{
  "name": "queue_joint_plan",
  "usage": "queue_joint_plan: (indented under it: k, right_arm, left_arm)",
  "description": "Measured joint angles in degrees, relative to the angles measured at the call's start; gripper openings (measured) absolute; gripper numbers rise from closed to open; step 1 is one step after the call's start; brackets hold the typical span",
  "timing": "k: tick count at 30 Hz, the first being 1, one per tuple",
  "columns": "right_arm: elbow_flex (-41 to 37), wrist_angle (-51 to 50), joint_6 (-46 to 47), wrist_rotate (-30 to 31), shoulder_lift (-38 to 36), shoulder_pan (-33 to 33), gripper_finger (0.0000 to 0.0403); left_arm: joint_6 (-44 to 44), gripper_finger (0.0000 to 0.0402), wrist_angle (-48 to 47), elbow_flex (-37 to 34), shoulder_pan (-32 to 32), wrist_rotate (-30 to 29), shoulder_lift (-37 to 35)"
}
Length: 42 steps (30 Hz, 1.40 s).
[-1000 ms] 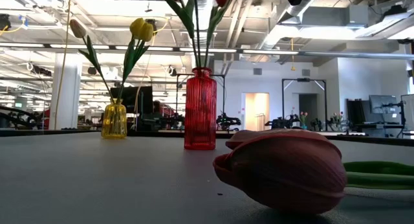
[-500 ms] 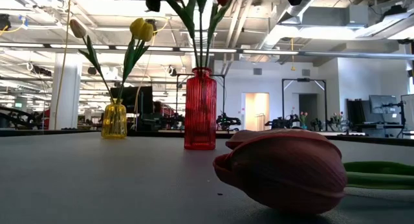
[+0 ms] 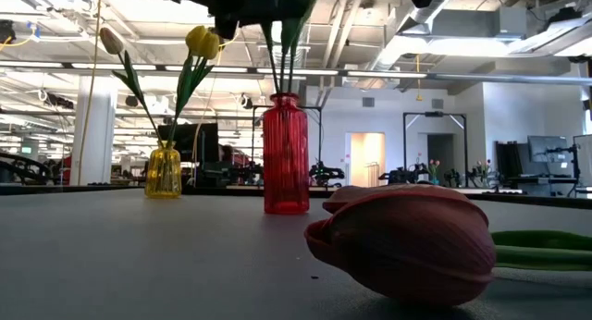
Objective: Sort flowers into vase by color
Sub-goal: Put the top red flower into the red vase
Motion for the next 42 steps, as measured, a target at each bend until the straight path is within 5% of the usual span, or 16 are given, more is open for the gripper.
queue_joint_plan:
  k: [7, 19, 33, 42]
  right_arm:
    - [0.0, 0.0, 0.0, 0.0, 0.0, -0.3, 0.0232]
    - [0.0, 0.0, -0.3, 0.0, 0.0, -0.3, 0.0232]
    - [0.0, -0.7, -0.5, 0.0, 0.0, -0.3, 0.0232]
    - [0.0, -0.6, -0.6, 0.0, 0.0, -0.3, 0.0232]
  left_arm:
    - [-2.3, 0.0000, -0.8, 0.0, 2.0, 6.7, 0.0]
    - [-0.7, 0.0003, -1.0, 0.0, 2.1, 6.8, 0.0]
    - [-0.2, 0.0141, -2.2, 0.0, 2.0, 8.7, 0.0]
    - [-2.3, 0.0160, -3.8, 0.0, 2.0, 10.6, -0.3]
